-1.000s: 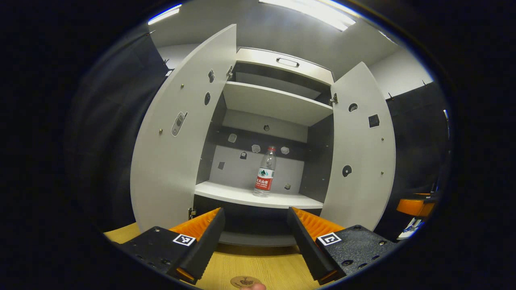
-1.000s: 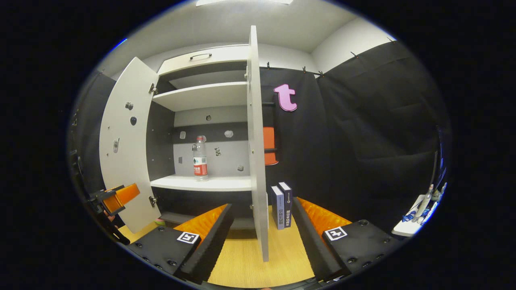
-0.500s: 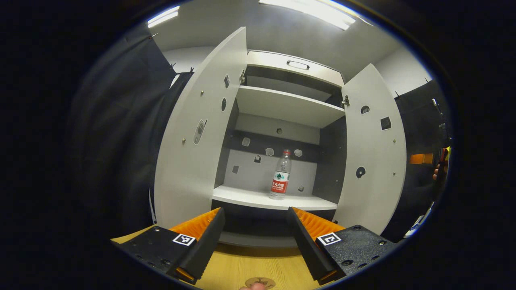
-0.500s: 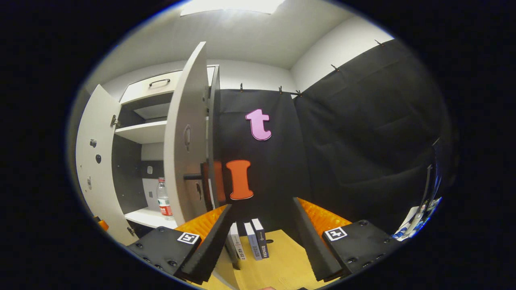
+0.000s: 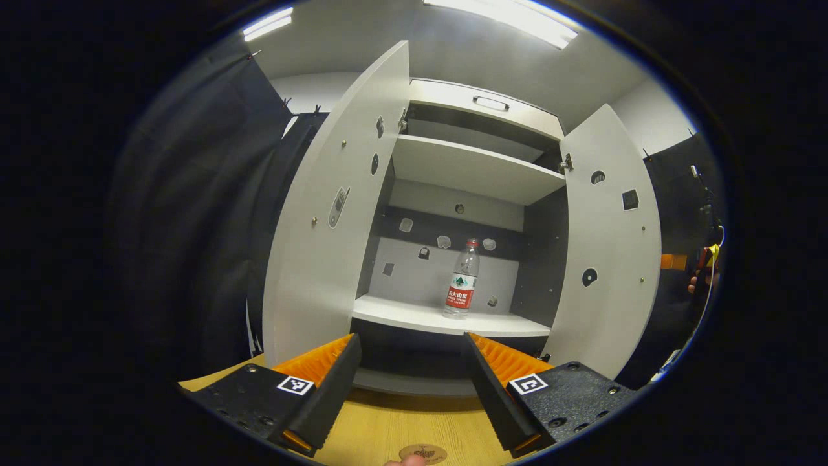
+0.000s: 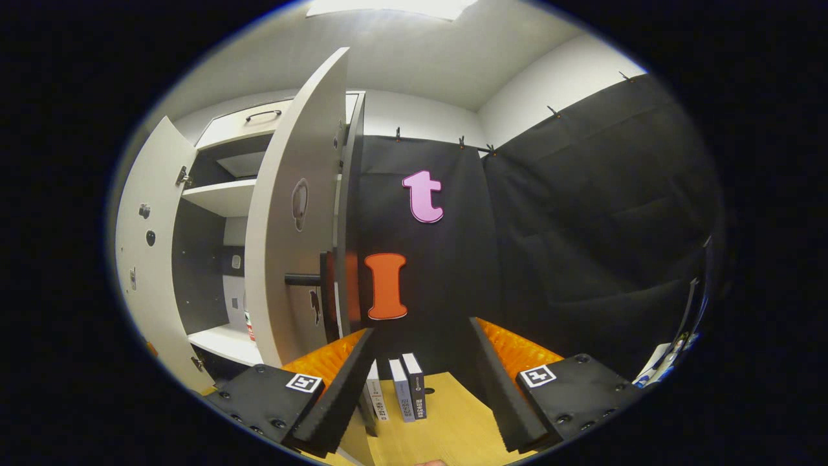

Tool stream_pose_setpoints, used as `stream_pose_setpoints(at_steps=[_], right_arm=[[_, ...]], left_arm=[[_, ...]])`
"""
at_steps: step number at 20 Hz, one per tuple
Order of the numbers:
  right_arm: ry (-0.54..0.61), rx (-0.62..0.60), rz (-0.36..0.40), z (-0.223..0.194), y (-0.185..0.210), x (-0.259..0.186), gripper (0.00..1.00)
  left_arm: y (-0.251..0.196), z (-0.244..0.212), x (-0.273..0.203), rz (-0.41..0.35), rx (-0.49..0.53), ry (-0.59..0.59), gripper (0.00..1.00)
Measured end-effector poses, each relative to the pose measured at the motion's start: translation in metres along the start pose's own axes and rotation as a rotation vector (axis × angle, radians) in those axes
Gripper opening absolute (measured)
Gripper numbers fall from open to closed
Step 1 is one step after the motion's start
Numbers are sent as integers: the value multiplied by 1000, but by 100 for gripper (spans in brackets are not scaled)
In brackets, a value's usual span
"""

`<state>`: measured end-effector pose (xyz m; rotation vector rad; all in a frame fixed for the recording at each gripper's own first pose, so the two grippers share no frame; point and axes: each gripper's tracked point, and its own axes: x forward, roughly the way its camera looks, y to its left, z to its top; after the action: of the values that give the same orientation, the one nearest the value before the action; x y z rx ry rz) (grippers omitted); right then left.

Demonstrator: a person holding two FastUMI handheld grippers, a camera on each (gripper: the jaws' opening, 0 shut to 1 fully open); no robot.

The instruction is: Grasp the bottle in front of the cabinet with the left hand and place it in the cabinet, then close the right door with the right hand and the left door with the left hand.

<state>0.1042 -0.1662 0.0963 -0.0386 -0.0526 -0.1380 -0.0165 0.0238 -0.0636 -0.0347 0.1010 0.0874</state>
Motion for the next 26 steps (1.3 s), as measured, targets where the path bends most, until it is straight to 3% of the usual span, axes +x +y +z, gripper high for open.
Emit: stream_pose_setpoints(at_steps=[7, 18, 22, 23, 24, 26], right_arm=[[5, -34, 53, 1, 36, -10, 95], [11, -4, 192, -4, 113, -17, 95], [8, 14, 270, -7, 139, -16, 95], [7, 27, 292, -9, 152, -14, 100], [13, 52, 323, -10, 165, -14, 95], [20, 86, 391, -10, 195, -14, 95]], left_arm=[[-2, -2, 5, -22, -78, -10, 95], [24, 6, -5, 6, -59, -18, 94], [32, 15, -9, 24, -61, -38, 95], [34, 15, -10, 28, -59, -40, 94], [35, 17, -12, 31, -57, -42, 94], [40, 21, -14, 47, -55, -51, 94]])
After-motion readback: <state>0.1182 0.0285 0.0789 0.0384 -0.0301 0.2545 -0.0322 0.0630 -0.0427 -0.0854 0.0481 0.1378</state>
